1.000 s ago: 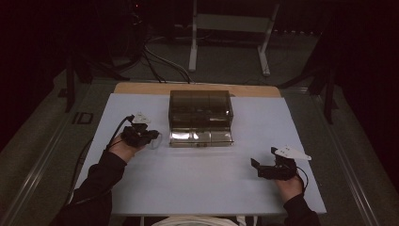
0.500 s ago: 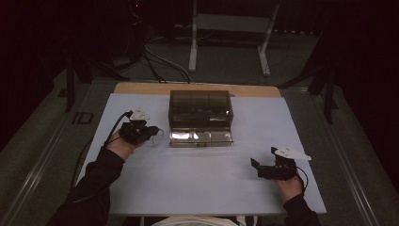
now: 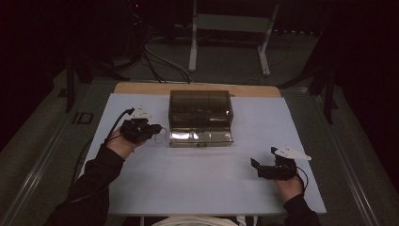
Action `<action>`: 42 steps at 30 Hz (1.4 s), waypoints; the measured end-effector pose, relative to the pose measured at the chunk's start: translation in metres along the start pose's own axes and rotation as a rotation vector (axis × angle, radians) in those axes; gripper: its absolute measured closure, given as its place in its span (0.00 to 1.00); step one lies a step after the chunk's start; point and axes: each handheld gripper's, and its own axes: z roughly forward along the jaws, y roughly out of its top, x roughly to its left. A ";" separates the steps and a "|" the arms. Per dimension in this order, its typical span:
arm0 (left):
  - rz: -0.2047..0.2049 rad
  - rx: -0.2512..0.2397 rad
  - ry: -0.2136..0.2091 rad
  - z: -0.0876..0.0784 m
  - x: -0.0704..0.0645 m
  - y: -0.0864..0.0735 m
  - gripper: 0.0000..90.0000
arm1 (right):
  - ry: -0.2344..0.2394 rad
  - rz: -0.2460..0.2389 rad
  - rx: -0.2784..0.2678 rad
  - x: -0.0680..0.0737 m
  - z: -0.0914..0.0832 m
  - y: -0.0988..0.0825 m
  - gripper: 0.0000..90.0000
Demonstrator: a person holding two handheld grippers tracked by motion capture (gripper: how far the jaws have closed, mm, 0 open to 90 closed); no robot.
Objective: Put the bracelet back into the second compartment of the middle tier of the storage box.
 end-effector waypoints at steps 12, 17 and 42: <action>0.029 -0.026 -0.031 -0.006 -0.005 0.015 0.97 | 0.000 -0.002 -0.002 0.000 0.000 0.000 0.02; 0.035 -0.036 -0.058 -0.007 -0.007 0.023 0.97 | 0.000 0.000 -0.005 0.000 -0.001 0.000 0.02; 0.106 -0.074 -0.131 -0.001 -0.022 0.062 0.97 | 0.005 -0.002 -0.008 0.001 -0.002 0.001 0.02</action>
